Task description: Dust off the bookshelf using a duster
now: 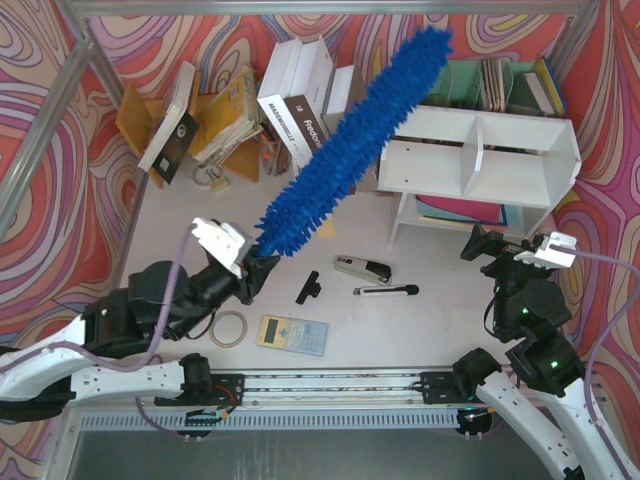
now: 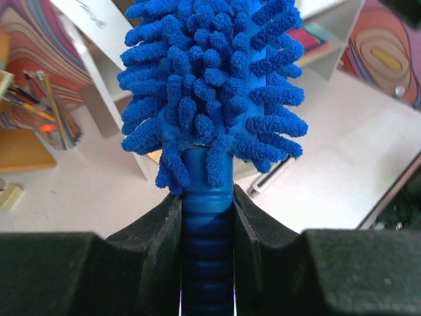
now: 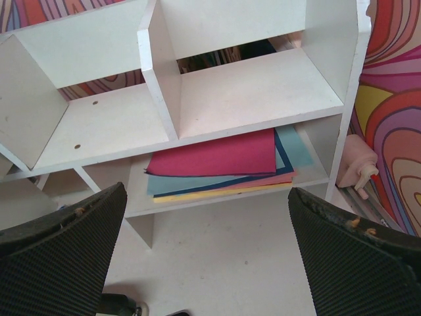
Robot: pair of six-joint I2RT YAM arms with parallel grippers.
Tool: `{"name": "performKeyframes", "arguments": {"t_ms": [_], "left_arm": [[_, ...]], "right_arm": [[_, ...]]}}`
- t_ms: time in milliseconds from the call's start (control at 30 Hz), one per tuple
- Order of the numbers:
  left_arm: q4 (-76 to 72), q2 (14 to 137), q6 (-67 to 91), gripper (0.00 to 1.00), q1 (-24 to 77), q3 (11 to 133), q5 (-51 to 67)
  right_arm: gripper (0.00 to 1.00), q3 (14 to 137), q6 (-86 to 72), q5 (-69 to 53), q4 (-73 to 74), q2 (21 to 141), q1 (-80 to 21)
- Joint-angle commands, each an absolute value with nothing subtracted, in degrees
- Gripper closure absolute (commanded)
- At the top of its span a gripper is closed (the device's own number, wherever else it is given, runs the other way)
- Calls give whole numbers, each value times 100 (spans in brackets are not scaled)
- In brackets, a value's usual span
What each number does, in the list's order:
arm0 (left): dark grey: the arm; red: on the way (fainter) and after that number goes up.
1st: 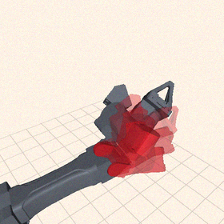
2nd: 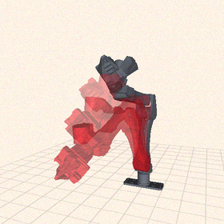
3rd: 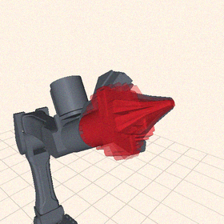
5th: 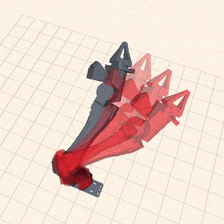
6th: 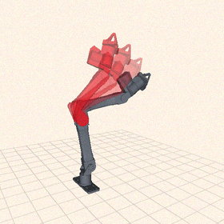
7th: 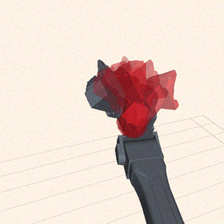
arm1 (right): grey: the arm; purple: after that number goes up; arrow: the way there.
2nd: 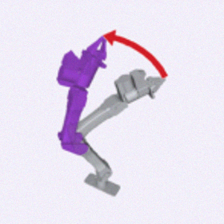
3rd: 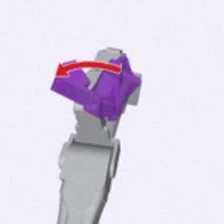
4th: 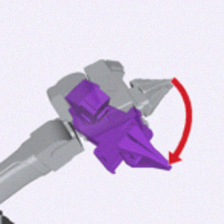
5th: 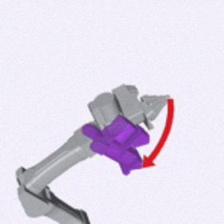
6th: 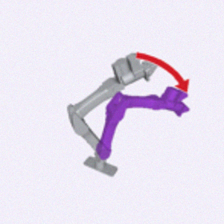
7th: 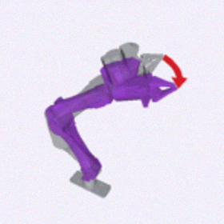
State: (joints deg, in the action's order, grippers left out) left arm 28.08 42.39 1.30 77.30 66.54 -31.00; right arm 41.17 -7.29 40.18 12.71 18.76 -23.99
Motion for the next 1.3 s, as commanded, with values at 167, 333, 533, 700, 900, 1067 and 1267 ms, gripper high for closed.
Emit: {"name": "performKeyframes", "arguments": {"t_ms": [167, 333, 533, 700, 900, 1067, 1267], "left_arm": [[1691, 3590, -258, 100, 7717, 6576, -4093], [2100, 3695, -205, 100, 7715, 6646, -4024], [2238, 3996, -7, 100, 7717, 6432, -3973], [2178, 4026, -40, 100, 7712, 6405, -3995], [2163, 3955, -109, 100, 7717, 6671, -3880], [1548, 3434, -279, 100, 7715, 6385, -4297], [941, 3052, -500, 100, 7714, 6179, -4873]], "right_arm": [[1, 4097, -686, 4000, 1288, 1820, -2415], [1, 4107, -694, 3988, 1274, 1908, -2413], [1, 4118, -712, 3991, 1296, 1918, -2416], [1, 4105, -697, 3967, 1279, 1937, -2413], [1, 4124, -687, 3968, 1283, 1966, -2416], [1, 4097, -689, 3982, 1280, 1884, -2415], [1, 4105, -686, 3958, 1283, 1928, -2416]]}}
